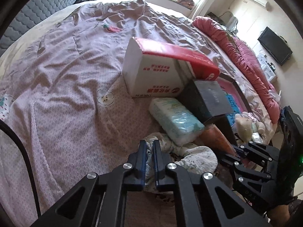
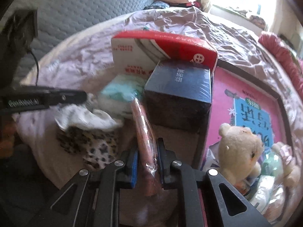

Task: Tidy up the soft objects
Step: 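Grasp the white floral cloth with the left tool while the right tool lifts the pink bag, then carry the floral cloth with the left tool while the right tool carries the pink bag over the tray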

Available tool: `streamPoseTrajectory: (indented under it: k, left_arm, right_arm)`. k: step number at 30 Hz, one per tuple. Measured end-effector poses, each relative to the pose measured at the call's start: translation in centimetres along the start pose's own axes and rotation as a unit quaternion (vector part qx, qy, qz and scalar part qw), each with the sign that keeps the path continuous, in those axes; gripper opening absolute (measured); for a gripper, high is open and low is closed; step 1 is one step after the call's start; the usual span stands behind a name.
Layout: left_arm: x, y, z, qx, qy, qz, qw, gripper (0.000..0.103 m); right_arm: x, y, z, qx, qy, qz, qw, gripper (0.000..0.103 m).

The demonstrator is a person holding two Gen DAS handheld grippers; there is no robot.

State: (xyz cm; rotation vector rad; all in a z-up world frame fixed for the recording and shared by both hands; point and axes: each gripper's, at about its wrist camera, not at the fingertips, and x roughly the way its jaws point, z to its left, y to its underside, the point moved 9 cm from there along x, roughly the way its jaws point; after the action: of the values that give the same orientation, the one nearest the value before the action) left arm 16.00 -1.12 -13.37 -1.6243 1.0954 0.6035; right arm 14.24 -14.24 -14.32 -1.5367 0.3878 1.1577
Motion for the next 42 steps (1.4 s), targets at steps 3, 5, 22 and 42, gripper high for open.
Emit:
streamPoseTrajectory:
  k: [3, 5, 22, 42]
  left_arm:
    - [-0.7, -0.2, -0.1, -0.004, 0.008, -0.009, 0.9999, 0.006]
    - [-0.8, -0.2, 0.0, -0.008, 0.012, -0.009, 0.9999, 0.006]
    - [-4.8, -0.8, 0.6, -0.034, -0.001, -0.057, 0.9978, 0.004]
    - [0.2, 2.4, 3.4, -0.070, -0.027, 0.041, 0.9964, 0.057]
  right_arm:
    - [-0.4, 0.0, 0.1, 0.006, -0.006, -0.004, 1.000, 0.018]
    - [-0.7, -0.1, 0.2, 0.013, -0.010, -0.008, 1.000, 0.018]
    - [-3.3, -1.3, -0.1, 0.038, -0.015, -0.042, 0.998, 0.017]
    - [-4.0, -1.4, -0.3, 0.067, -0.038, -0.052, 0.996, 0.018]
